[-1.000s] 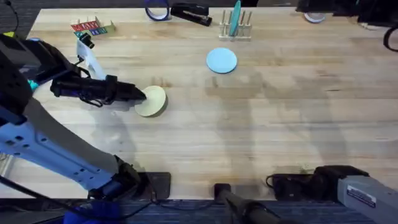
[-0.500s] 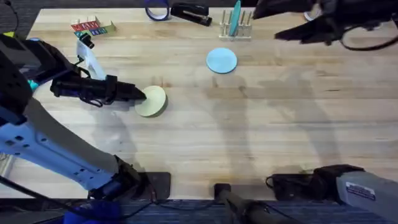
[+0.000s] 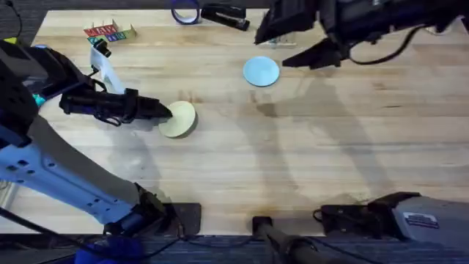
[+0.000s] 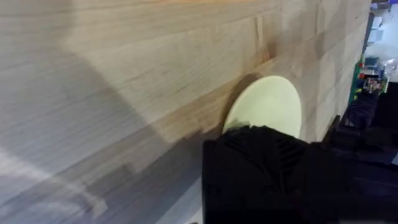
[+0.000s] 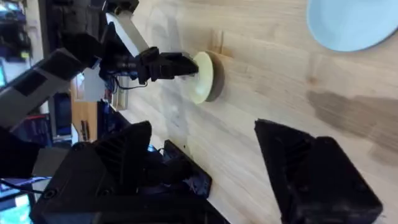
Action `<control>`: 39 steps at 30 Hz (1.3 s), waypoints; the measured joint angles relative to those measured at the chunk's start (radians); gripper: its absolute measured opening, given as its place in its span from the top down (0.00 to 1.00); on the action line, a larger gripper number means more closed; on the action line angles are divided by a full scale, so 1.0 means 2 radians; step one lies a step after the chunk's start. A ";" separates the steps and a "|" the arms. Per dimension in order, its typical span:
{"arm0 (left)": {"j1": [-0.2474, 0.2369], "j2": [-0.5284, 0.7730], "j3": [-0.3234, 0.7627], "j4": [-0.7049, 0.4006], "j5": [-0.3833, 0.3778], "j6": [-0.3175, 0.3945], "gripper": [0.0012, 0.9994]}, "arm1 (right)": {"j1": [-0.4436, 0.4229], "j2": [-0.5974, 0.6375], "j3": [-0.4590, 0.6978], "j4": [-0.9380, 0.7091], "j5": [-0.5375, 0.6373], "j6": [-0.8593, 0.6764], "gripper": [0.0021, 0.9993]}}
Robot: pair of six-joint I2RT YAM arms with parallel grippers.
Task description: Pick up the plates from the table one by one and place each into a slot on the dish rack.
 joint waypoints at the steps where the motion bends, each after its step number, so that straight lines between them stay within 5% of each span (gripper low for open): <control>1: 0.000 0.000 0.000 0.000 0.000 0.000 0.96 | 0.005 0.004 0.000 0.006 0.000 0.000 0.00; 22: 0.000 0.000 0.000 0.000 0.000 0.000 0.96 | 0.097 0.020 -0.170 0.243 0.000 0.097 0.00; 39: 0.000 0.000 0.000 0.000 0.000 0.000 0.96 | 0.190 0.164 -0.179 0.394 -0.023 0.166 0.00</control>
